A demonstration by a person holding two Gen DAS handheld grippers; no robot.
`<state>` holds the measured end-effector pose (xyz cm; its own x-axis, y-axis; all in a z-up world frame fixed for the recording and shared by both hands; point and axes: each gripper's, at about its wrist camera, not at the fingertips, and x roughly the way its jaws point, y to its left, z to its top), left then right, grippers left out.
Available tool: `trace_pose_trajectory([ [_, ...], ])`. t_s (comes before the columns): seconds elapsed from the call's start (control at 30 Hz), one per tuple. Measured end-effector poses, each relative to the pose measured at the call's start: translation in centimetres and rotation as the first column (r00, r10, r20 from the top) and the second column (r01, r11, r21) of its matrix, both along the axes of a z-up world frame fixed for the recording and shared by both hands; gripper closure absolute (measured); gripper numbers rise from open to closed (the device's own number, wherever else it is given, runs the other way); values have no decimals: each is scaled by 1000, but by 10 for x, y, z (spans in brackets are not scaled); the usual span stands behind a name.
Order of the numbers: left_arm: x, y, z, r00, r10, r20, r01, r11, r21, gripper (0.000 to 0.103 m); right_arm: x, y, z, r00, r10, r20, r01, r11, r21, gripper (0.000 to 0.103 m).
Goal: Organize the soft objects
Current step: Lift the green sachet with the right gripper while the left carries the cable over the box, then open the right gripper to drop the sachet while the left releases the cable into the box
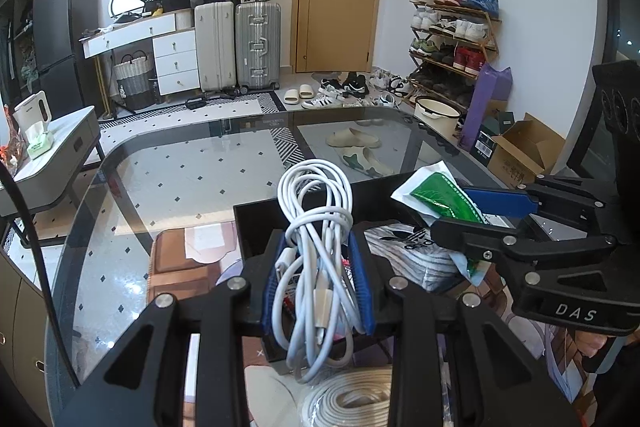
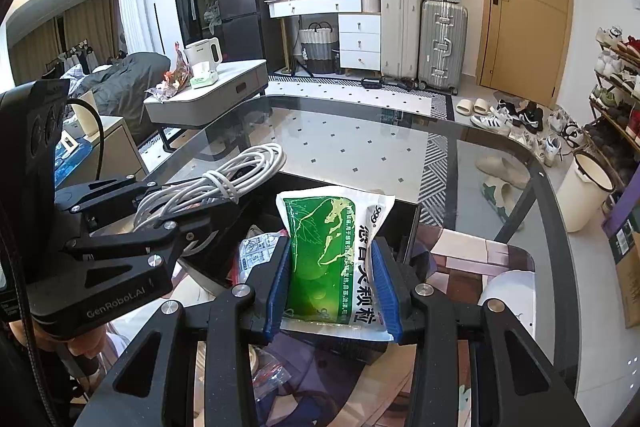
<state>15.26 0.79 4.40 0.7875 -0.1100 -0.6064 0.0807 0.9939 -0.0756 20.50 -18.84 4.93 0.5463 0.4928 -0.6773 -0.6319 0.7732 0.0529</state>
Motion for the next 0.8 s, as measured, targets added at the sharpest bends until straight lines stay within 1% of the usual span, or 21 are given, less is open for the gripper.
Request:
trace_pose_trajectory([
  [0.43,12,-2,-10,1000,-11,-19,11,1000,-9,73,21,9,-14,1000,7,-26,-8,1000,-25,63],
  [0.8,19,-5,-17,999,-25,-34,25,1000,-13,73,32,14,-19,999,6,-33,-7,999,-34,63],
])
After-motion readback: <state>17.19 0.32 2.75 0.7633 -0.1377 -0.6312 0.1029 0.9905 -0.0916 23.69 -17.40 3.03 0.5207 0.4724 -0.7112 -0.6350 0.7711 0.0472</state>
